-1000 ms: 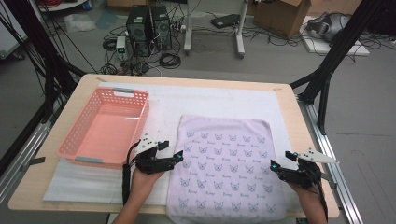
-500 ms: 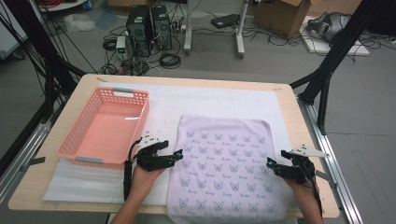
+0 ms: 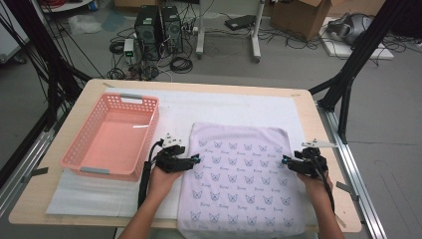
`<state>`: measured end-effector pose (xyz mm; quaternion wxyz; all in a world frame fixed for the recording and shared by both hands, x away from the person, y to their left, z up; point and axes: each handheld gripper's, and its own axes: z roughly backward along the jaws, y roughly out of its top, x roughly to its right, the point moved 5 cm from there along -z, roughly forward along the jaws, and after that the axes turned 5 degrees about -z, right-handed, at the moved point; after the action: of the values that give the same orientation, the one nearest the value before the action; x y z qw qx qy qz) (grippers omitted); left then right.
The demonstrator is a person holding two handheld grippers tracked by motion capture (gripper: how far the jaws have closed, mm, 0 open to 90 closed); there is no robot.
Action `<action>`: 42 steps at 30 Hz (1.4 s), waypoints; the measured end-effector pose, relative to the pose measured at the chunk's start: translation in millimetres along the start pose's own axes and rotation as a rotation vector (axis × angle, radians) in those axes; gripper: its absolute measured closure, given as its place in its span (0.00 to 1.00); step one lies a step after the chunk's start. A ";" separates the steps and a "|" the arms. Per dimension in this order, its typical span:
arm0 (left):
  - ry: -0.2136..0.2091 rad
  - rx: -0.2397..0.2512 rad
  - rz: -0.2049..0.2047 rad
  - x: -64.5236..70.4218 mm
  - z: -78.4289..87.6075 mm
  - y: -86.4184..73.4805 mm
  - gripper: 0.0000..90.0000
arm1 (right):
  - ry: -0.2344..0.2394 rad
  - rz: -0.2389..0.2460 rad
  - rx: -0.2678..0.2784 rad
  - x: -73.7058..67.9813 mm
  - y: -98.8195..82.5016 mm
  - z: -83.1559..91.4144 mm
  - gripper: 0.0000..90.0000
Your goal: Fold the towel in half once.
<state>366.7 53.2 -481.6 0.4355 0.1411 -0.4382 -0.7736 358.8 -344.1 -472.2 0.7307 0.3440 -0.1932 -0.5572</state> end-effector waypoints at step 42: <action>-0.102 0.134 -0.023 33.9 79.4 -14.9 0.96 | 0.231 0.000 0.160 -21.4 -30.3 82.8 0.95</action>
<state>291.2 73.8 -442.2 0.3931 0.1352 -0.5089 -0.7538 276.5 -352.0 -434.8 0.7184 0.4628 -0.1517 -0.4966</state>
